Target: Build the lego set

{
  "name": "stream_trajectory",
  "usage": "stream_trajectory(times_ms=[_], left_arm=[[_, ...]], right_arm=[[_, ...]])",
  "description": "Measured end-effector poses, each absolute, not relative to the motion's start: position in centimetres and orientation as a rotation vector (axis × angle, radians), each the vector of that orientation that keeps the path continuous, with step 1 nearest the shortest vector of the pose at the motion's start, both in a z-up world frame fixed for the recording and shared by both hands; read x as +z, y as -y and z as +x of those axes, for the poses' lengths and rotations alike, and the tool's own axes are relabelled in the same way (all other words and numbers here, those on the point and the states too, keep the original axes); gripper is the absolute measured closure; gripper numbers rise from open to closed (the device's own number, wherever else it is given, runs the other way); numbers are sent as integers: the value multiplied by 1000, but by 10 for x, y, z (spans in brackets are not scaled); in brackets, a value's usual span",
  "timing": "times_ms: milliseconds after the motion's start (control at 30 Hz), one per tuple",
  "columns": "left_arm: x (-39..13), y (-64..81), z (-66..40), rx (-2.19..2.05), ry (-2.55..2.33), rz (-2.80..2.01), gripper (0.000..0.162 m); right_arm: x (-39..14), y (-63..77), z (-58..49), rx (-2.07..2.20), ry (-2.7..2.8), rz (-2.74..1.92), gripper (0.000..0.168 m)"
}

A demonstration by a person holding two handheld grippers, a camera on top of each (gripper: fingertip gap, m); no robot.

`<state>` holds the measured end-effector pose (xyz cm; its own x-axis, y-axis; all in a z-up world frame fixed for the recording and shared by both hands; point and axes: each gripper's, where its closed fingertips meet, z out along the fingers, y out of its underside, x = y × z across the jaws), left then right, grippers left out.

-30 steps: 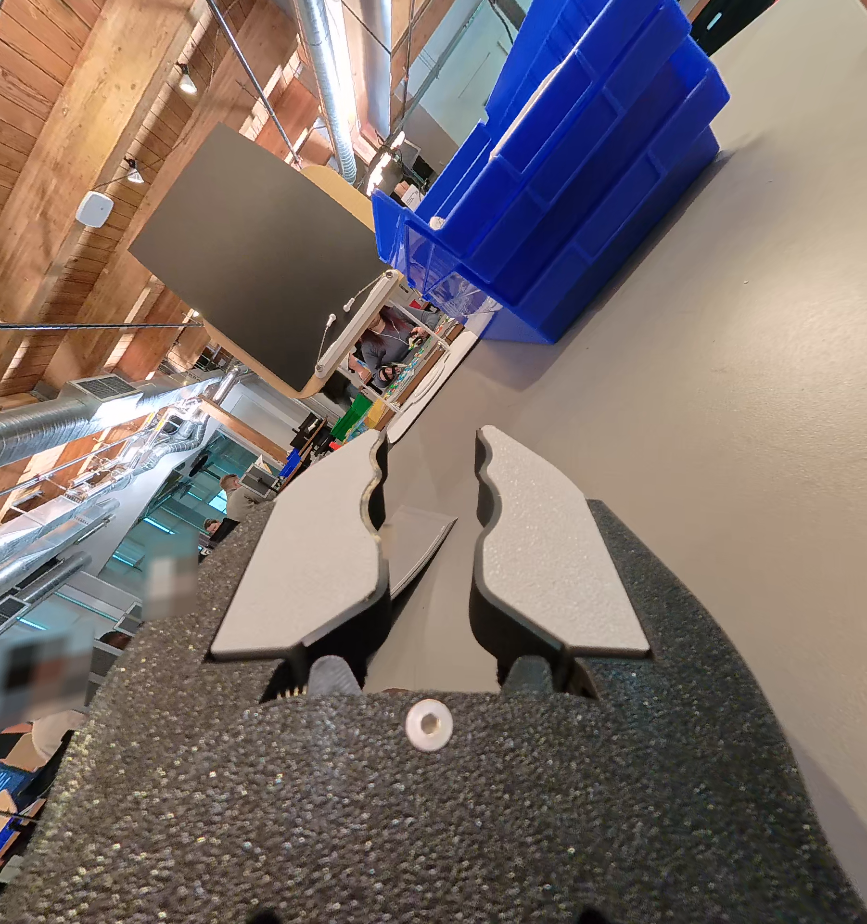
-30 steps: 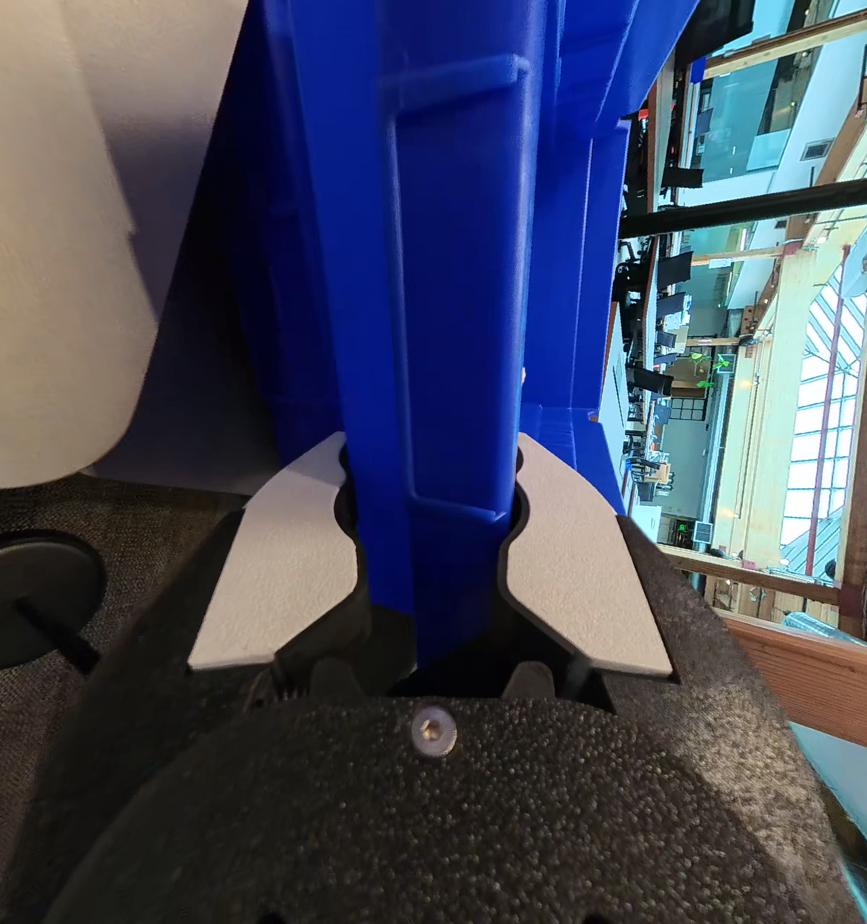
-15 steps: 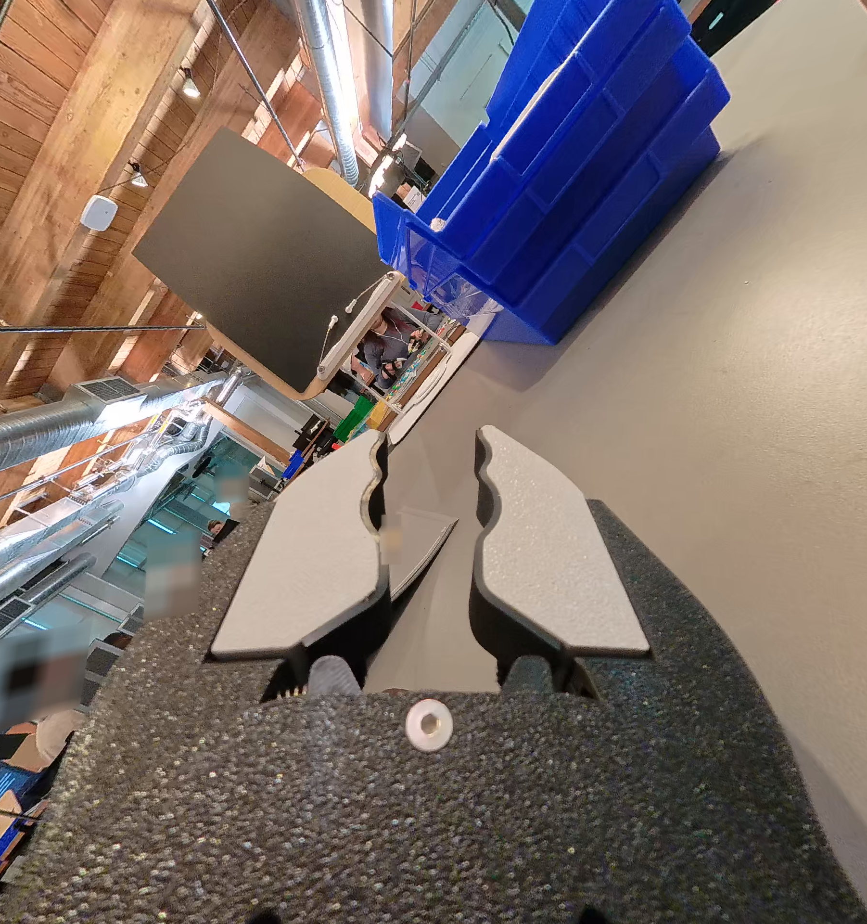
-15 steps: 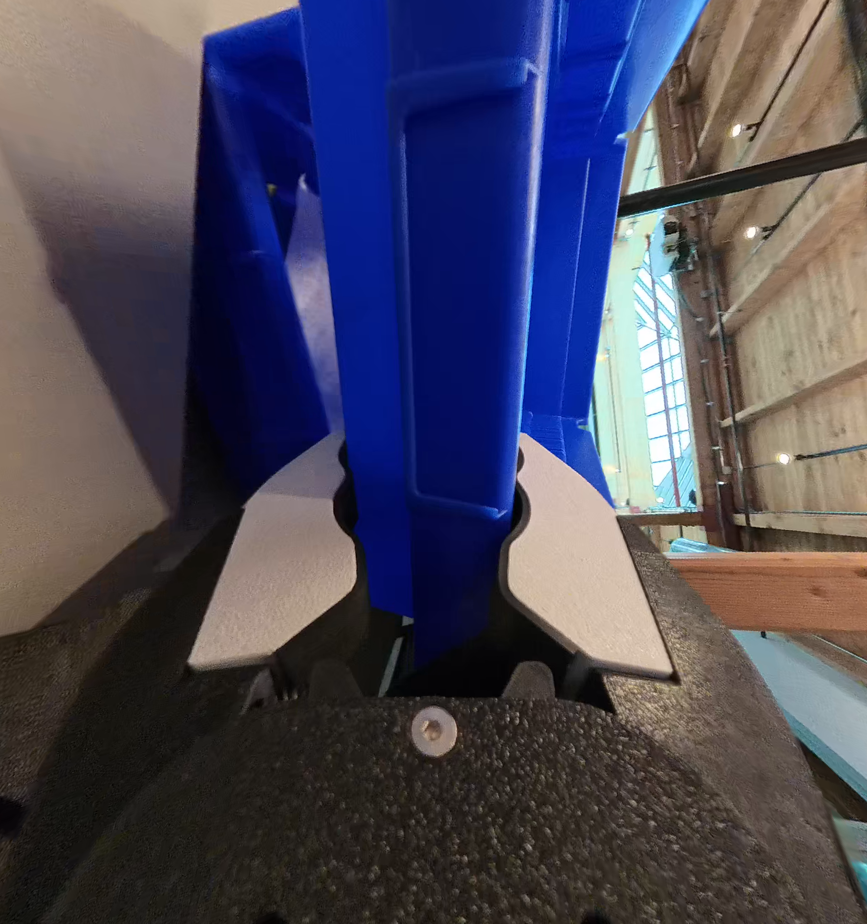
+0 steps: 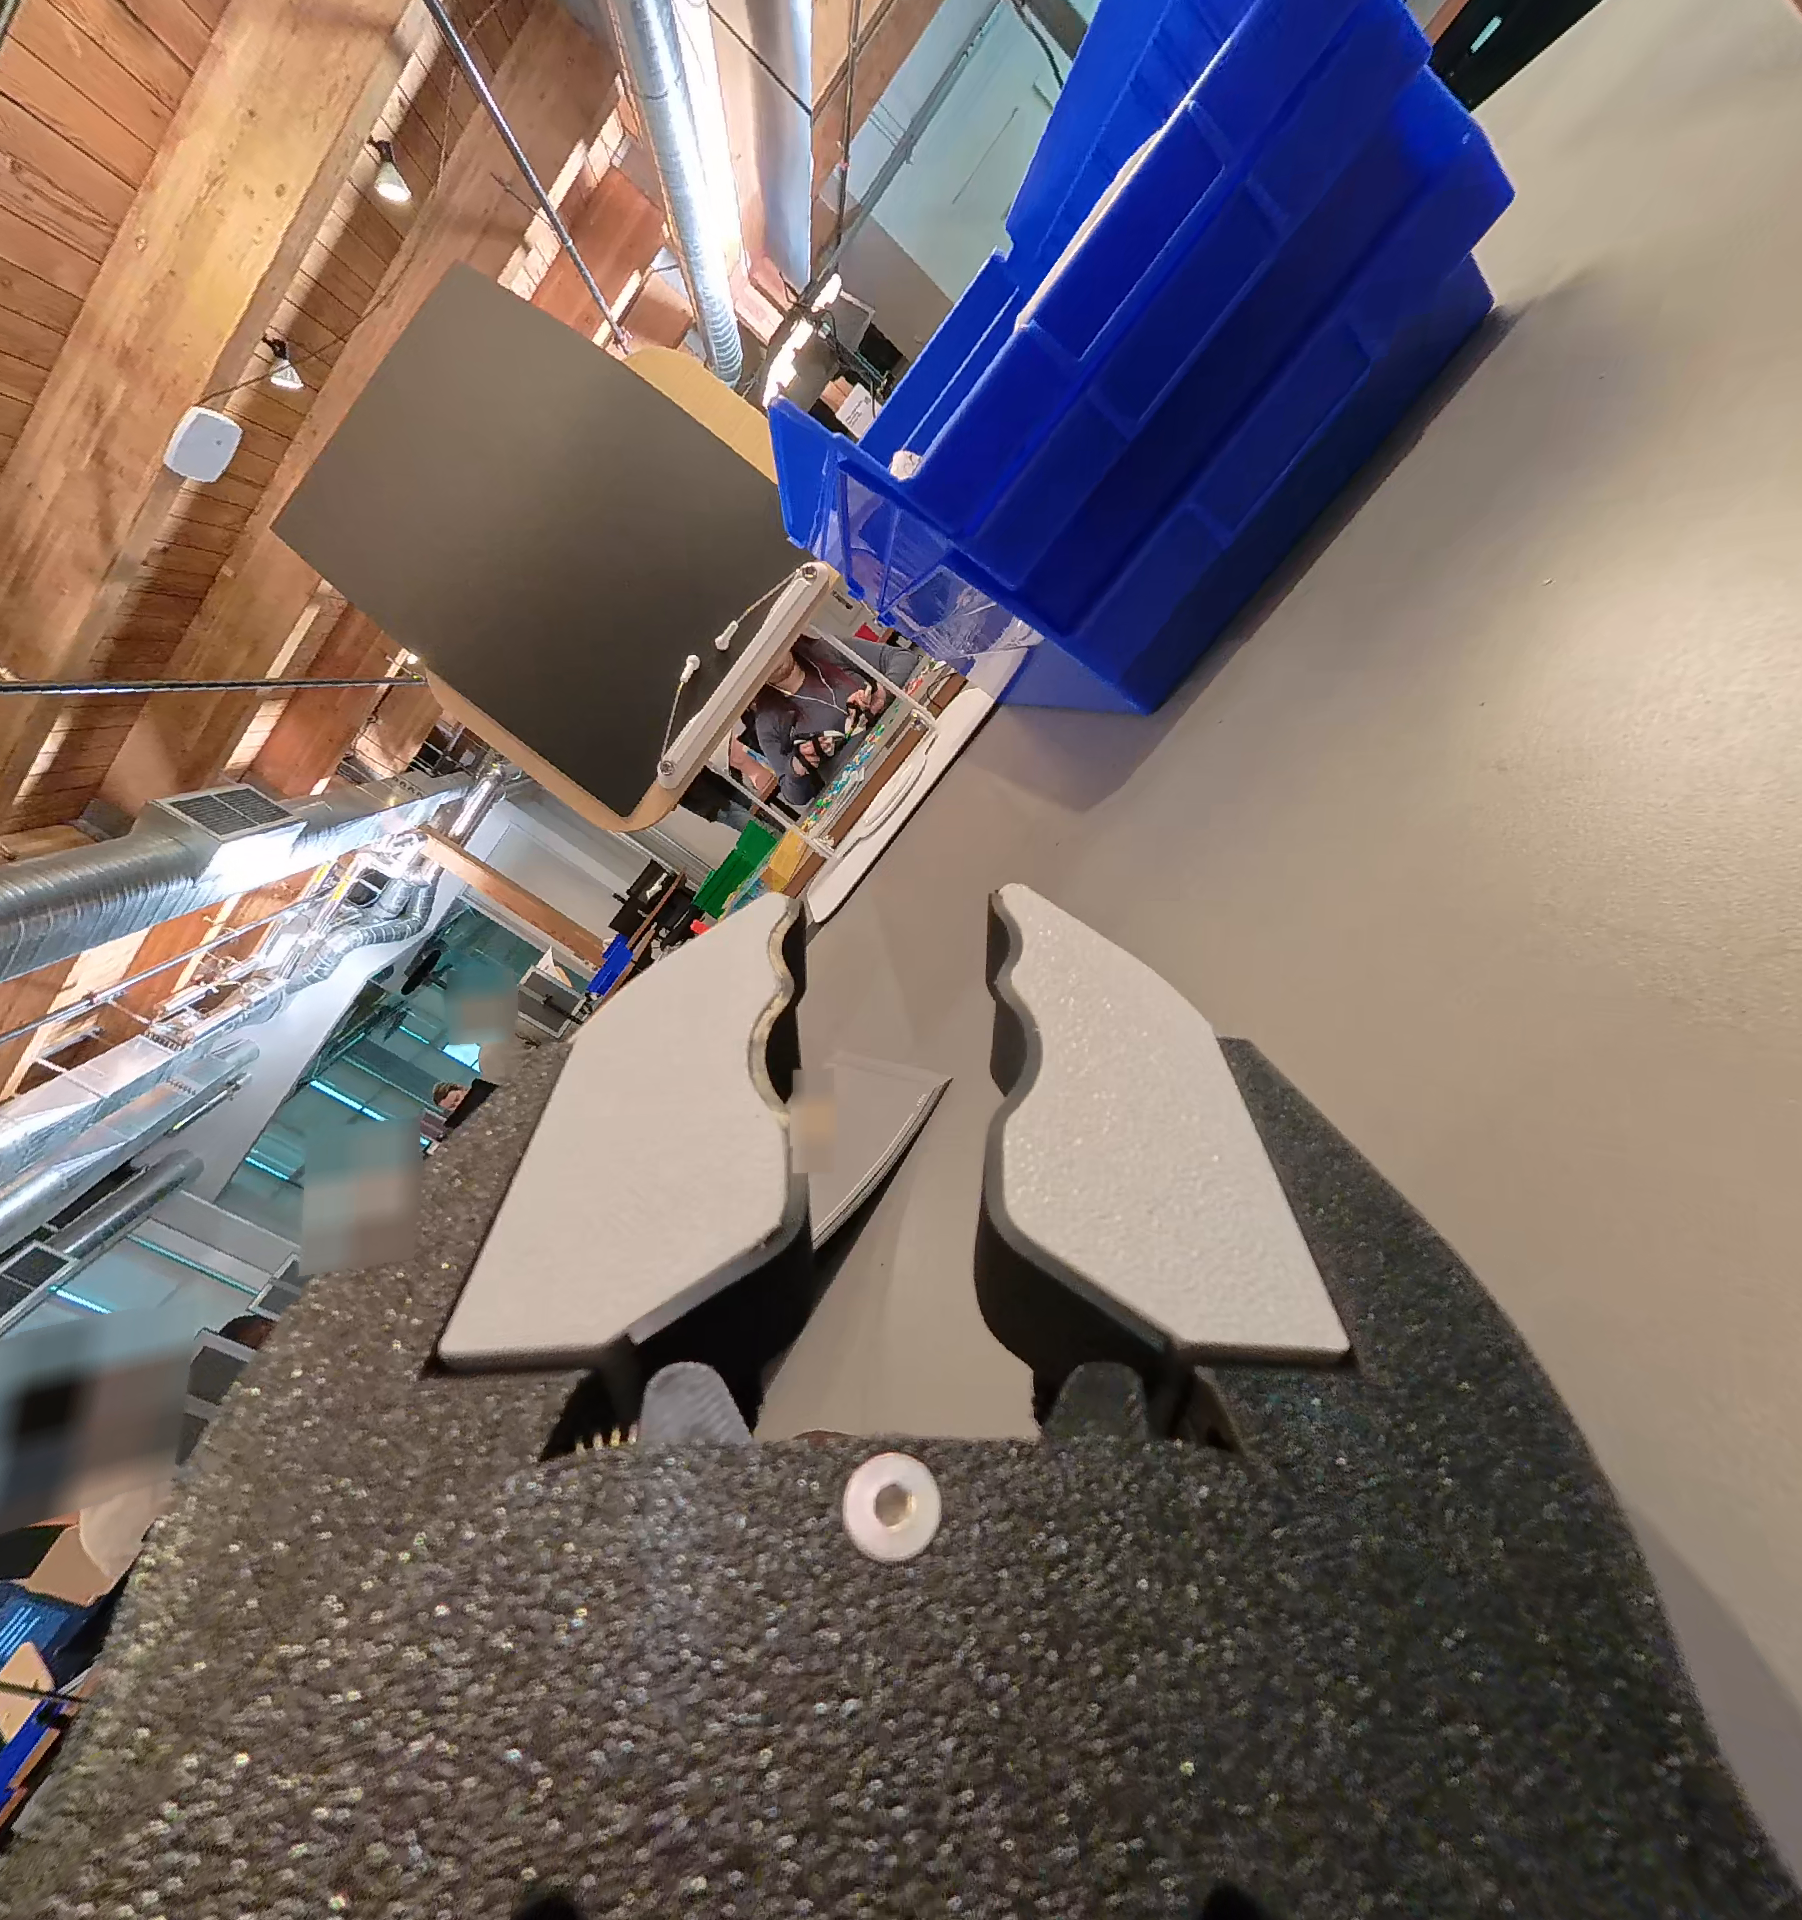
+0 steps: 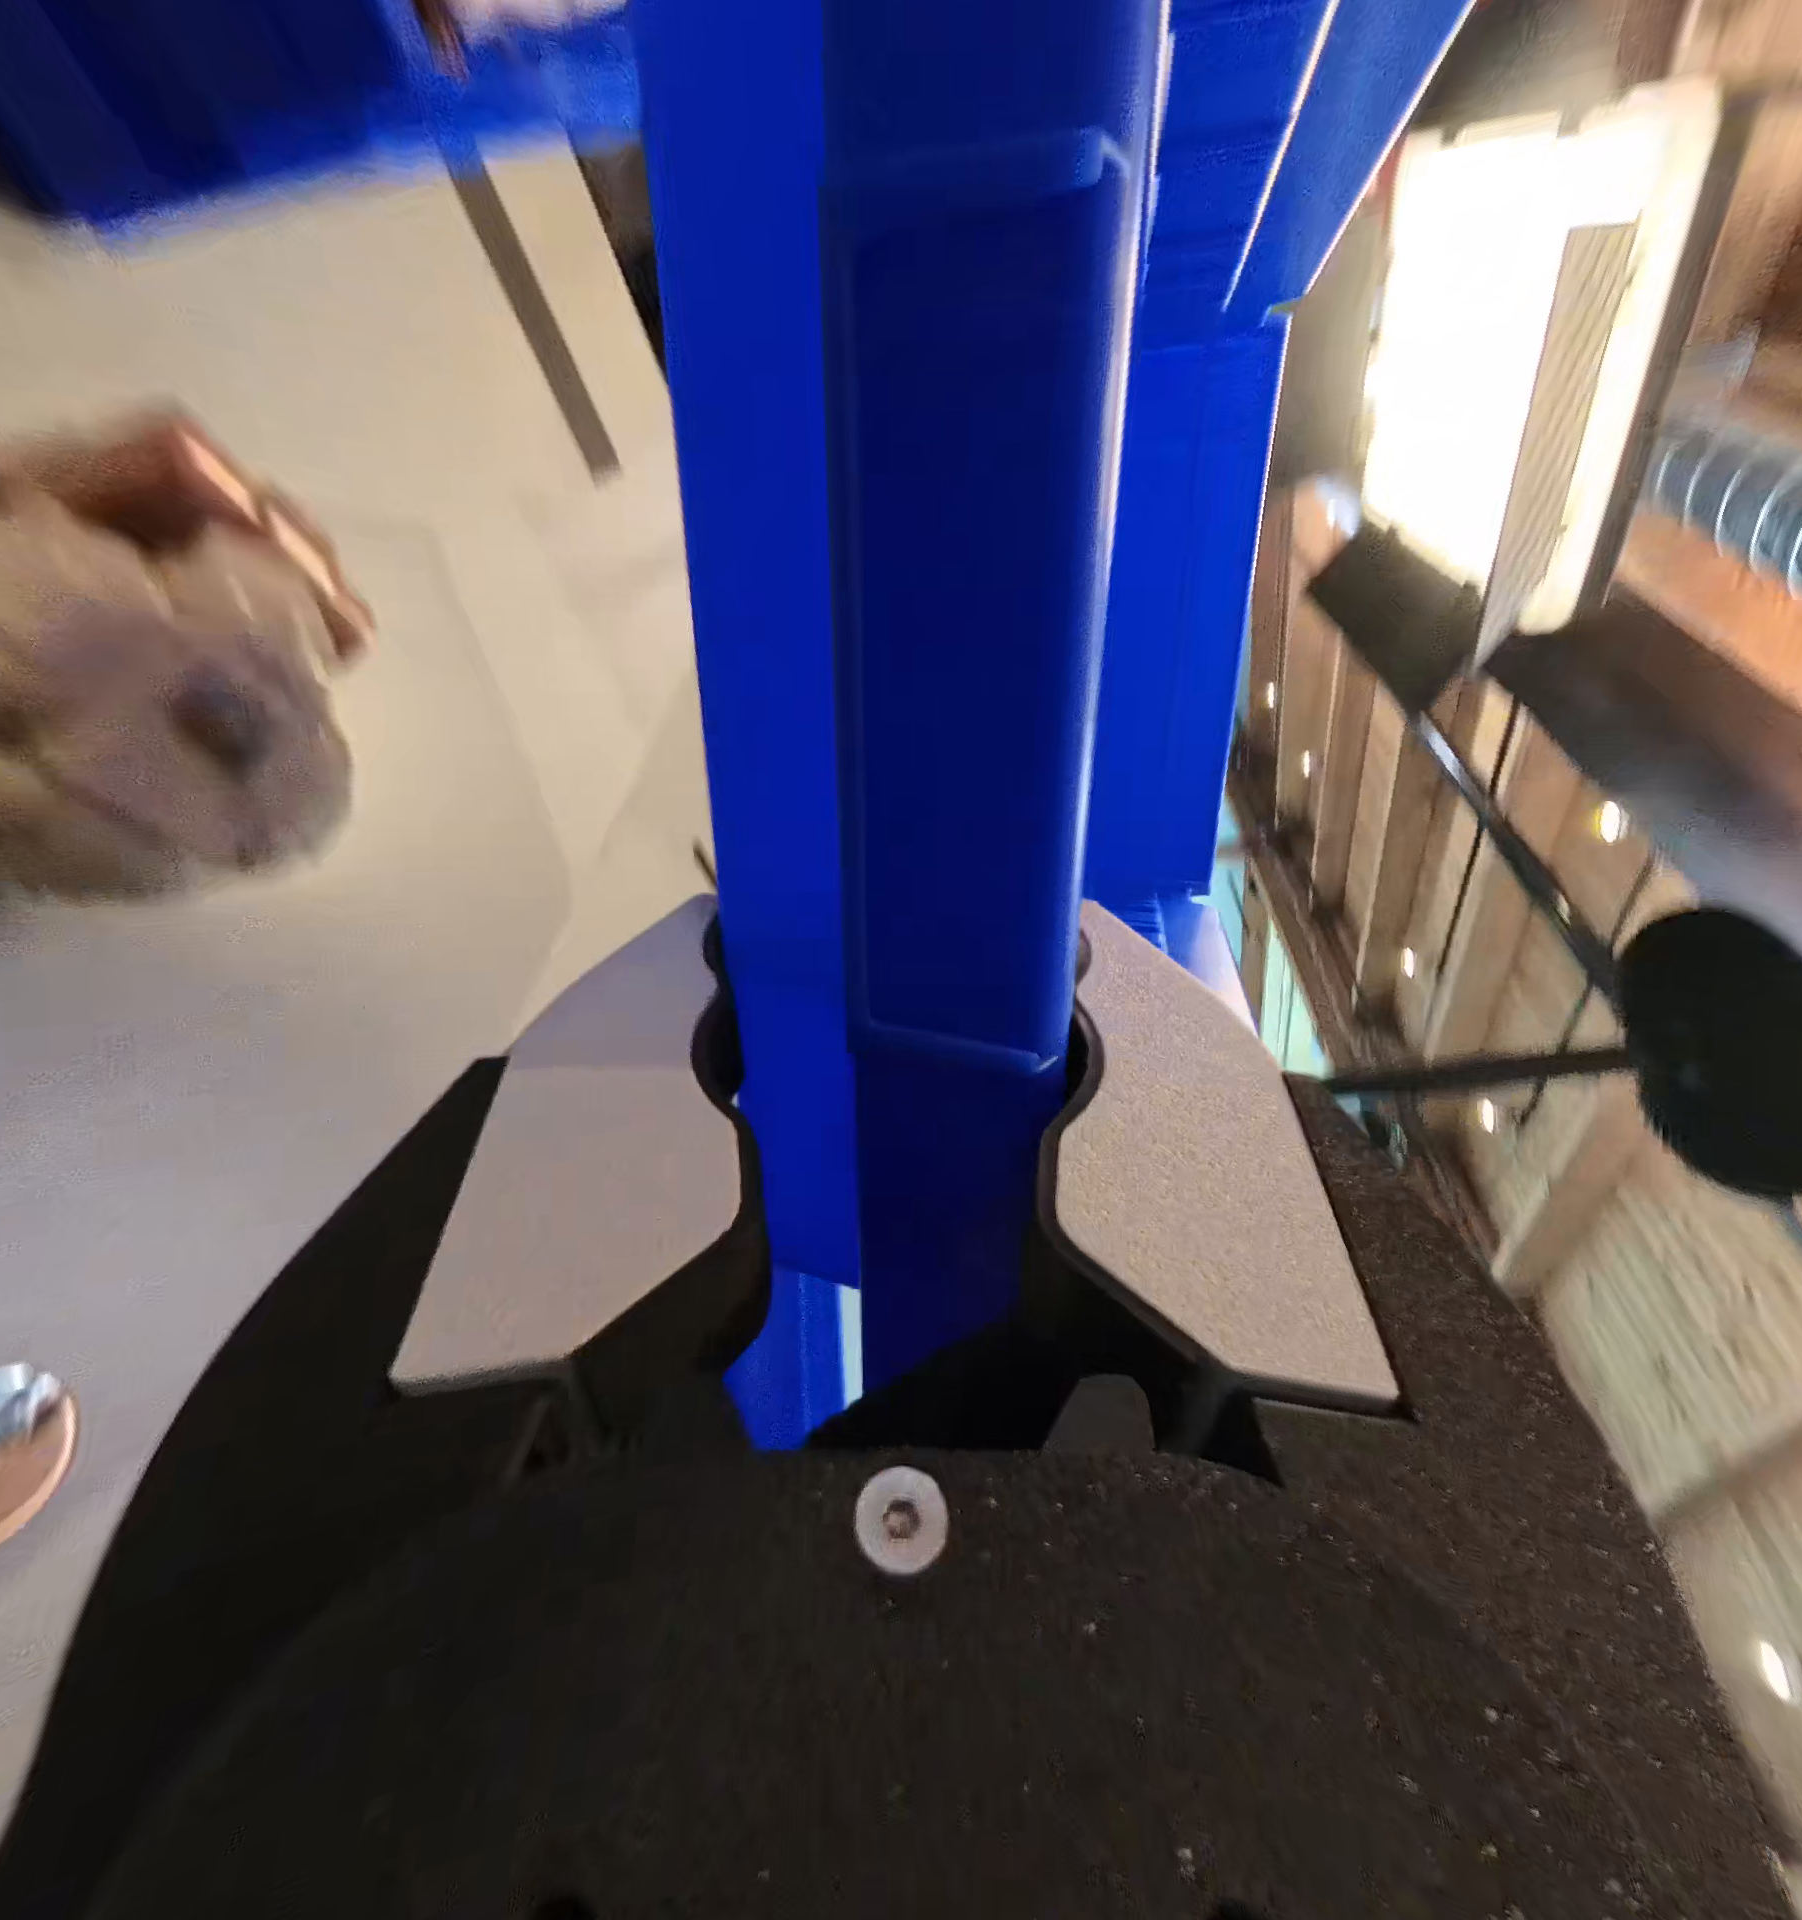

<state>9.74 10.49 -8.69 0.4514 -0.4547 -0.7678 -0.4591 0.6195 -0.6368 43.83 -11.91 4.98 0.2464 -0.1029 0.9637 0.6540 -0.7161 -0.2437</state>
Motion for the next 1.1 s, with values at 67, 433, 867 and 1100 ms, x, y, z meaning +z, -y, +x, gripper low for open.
stream_trajectory(times_ms=[67,433,867,1100], left_arm=[[-87,-105,97,2,-1153,-958,129],[-86,-103,97,-12,-1157,-950,129],[-87,-103,98,-12,-1160,-950,129],[-87,-102,99,-10,-1160,-949,129]], right_arm=[[67,80,411,-1489,623,-1824,110],[70,-83,354,-1447,932,-1757,110],[21,-145,394,-1377,1036,-1770,109],[-3,-157,408,-1406,1118,-1795,109]])
